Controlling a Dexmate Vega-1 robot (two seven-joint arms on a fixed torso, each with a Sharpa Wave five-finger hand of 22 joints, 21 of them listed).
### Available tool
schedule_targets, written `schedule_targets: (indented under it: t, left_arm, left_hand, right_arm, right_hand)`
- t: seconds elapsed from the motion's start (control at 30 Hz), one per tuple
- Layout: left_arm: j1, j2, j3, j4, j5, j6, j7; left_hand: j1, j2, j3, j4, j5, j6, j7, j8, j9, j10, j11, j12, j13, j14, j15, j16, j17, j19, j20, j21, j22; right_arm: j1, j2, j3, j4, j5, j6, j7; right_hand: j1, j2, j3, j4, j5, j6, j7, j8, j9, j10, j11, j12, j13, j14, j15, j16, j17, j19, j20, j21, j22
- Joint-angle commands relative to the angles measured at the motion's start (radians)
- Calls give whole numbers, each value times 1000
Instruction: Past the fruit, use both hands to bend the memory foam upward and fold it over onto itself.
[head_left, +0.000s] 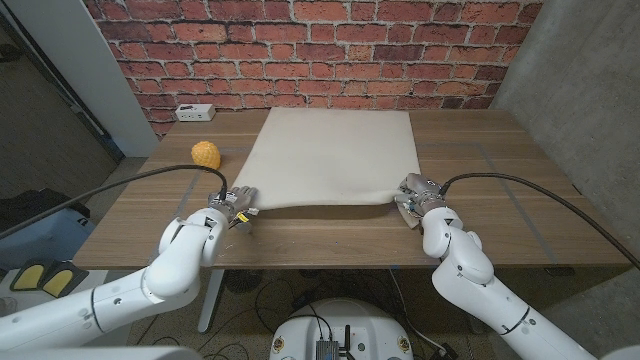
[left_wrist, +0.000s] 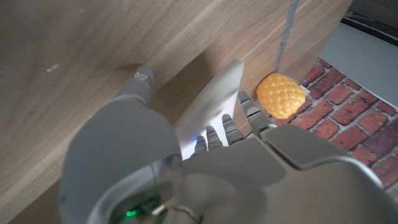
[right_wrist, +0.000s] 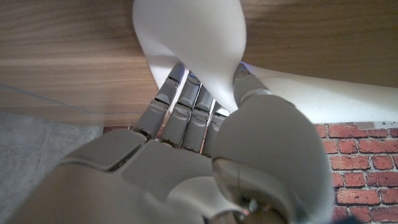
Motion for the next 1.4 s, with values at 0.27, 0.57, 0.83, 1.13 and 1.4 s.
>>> schedule_targets:
  t: [0.27,0.57,0.83,1.13,1.4]
  left_arm:
    - [124,-421,-160,362,356,156,942]
    - [143,-369,-189,289,226,96,1022]
    - [205,-262,-244,99,130,2,815]
    - [232,-300,-330,-26,-114,-51,752]
    - [199,-339,-296,-34,-112,23,725]
  left_hand:
    - [101,119,-7,16,-38,528,-103,100,4,504,-62,69,9,425,-190,43,12,247,-76,126,33]
    - [101,198,130,50,-85,1058,-70,192,9,1050,-69,168,50,706,-200,26,21,271,-91,273,67]
    - [108,193,148,41,-78,1106,-30,213,21,1088,-72,180,77,698,-202,5,17,243,-90,288,69]
    - [146,180,161,2,-82,1169,78,250,48,1159,-65,232,134,746,-191,8,15,255,-61,331,70]
    - [170,172,171,-15,-93,1185,132,243,53,1183,-32,268,175,802,-181,12,9,275,-39,368,74]
  right_arm:
    - [-51,-164,111,-62,524,141,-181]
    - [-29,-240,62,-109,563,60,-245]
    - [-23,-290,24,-164,562,-52,-312]
    - [57,-359,-72,-229,555,-200,-292]
    - [275,-436,-351,-340,456,-527,-207]
  right_hand:
    - [11,2,14,-11,3,79,5,-2,10,-1,-5,11,10,-20,-64,-9,-1,-2,6,3,5]
    - [7,0,21,-12,5,78,2,-8,11,-12,-11,11,16,-32,-68,-26,-5,-4,9,3,5]
    - [6,-9,36,-17,7,58,-18,-26,9,-56,-20,-7,14,-60,-68,-61,-16,-4,17,3,4]
    - [-12,-93,80,-20,13,-240,-62,-194,2,-353,-23,-159,-21,-264,-25,-243,-76,-63,55,-18,3]
    - [-64,-191,92,-15,26,-665,-117,-233,4,-695,-52,-300,-21,-543,21,-391,-138,-175,94,-72,-1]
